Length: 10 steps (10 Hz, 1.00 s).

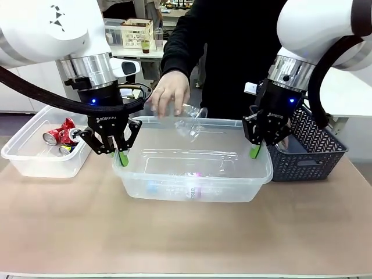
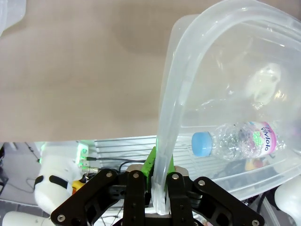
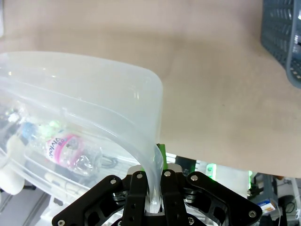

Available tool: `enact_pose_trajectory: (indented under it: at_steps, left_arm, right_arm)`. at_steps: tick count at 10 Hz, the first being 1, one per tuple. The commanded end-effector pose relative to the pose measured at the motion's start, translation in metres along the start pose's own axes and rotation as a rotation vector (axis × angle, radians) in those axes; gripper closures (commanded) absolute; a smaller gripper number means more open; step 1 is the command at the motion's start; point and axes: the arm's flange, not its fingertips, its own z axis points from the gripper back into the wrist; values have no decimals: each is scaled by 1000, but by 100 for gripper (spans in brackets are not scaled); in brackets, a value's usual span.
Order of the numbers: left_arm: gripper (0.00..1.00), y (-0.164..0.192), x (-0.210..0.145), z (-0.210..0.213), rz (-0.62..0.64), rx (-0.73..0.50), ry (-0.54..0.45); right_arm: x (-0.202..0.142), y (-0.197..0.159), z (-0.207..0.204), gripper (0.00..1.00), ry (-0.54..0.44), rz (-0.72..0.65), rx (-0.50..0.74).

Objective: Sort the waste into each basket.
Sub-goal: Offer the picked Organizing box to the human.

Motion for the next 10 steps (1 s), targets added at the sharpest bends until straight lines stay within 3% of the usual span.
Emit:
enact_pose_trajectory:
  at_steps: [1,10]
  left_arm:
    - [100,8,2,1,6,2,2]
    - [100,8,2,1,6,2,2]
  right_arm:
    - [-3,0,3,100,0,3,-3]
    - [-3,0,3,100,0,3,-3]
